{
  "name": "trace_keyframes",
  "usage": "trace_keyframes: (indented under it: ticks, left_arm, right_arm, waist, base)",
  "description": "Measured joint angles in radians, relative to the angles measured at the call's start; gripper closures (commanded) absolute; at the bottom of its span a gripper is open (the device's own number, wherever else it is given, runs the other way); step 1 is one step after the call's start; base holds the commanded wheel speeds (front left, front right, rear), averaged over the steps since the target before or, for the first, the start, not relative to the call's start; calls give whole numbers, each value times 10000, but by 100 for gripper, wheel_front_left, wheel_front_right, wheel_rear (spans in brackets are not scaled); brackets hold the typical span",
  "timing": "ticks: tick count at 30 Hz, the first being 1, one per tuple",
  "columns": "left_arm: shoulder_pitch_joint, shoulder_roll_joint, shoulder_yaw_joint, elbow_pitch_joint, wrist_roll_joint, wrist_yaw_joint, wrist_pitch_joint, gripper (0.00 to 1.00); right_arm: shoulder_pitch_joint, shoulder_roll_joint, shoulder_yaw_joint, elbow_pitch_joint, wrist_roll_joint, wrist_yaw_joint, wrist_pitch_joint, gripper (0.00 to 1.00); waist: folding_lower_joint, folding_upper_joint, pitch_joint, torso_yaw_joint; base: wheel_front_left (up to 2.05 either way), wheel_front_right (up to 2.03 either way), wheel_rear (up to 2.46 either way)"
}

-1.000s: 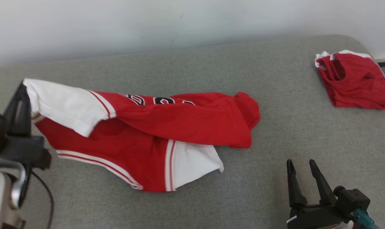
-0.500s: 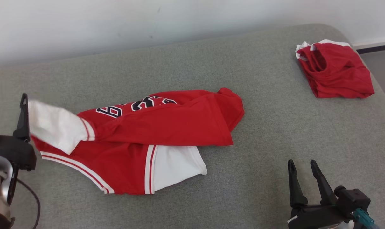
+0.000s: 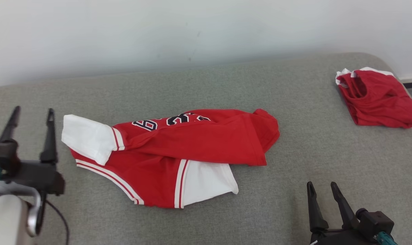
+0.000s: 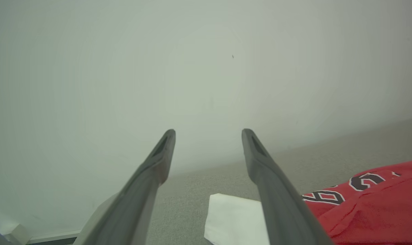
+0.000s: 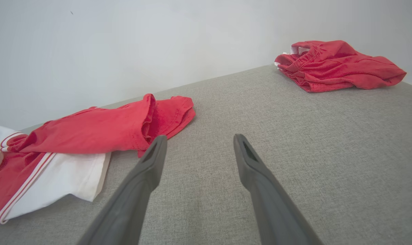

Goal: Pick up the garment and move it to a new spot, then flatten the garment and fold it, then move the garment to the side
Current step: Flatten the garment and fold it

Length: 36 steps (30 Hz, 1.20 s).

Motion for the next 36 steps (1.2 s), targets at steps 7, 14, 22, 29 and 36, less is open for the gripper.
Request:
trace_keyframes:
  ticks: [7,14,22,29,36]
  left_arm:
    - [926,-1045,-951,-1258,113,73,10,0]
    - [1242,-1871,-2027,-1310,288,-105,374,0]
    - [1296,-2429,-3007,-514,328,-343,1185,0]
    - [1339,-2742,-3689,203,263,-449,2163,0]
    - [1311,-2777,-3914,974,226,-408,2788,0]
  right_arm:
    - [9,40,58,-27,0,0,0,0]
    - [-50,10,81,-31,12,0,0,0]
    - [-134,8,69,-73,25,0,0,0]
    - [-238,13,115,-25,29,0,0,0]
    - [-253,23,115,-2,31,0,0,0]
  waist:
    - [0,-1,-78,228]
    - [0,0,148,179]
    - [0,0,432,16]
    - [1,0,553,-150]
    - [0,0,569,-326]
  base:
    - [0,0,0]
    - [0,0,0]
    - [0,0,0]
    - [0,0,0]
    - [0,0,0]
